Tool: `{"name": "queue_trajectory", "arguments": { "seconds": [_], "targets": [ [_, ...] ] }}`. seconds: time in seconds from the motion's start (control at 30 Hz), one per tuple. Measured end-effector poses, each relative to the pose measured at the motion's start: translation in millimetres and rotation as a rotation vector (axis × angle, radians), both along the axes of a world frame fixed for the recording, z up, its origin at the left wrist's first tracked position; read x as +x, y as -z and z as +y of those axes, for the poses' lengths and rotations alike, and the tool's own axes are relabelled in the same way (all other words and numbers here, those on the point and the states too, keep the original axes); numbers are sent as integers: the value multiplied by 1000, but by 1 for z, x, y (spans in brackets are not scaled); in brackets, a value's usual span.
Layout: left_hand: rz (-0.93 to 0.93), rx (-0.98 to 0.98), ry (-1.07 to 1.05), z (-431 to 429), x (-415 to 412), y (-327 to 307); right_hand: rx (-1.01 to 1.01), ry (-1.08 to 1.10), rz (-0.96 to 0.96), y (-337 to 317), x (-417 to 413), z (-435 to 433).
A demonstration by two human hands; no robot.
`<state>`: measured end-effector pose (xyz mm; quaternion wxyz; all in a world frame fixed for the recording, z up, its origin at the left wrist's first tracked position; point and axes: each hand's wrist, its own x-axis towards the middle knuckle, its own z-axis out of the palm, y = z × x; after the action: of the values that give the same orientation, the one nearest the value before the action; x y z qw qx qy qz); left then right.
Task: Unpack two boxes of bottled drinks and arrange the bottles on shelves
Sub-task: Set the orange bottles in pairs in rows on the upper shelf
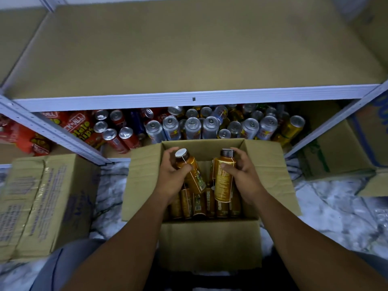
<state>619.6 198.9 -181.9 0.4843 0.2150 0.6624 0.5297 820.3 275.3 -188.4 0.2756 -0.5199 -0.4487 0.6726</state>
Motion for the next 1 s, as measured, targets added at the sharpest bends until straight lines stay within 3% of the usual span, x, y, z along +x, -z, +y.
{"name": "queue_trajectory", "arguments": {
  "seconds": [0.2, 0.4, 0.7, 1.0],
  "targets": [
    [-37, -3, -3, 3, -4, -80, -9, -52, 19, -76, -10, 4],
    [-59, -34, 83, -7, -9, -256, 5, -88, -1, -251, -12, -4],
    [-9, 65, 230, 4, -17, -543, 231, -162, -18, -534, -10, 3],
    [262, 340, 212, 43, -27, -704, 579, -124, 35, -699, -25, 44]
  ]
}}
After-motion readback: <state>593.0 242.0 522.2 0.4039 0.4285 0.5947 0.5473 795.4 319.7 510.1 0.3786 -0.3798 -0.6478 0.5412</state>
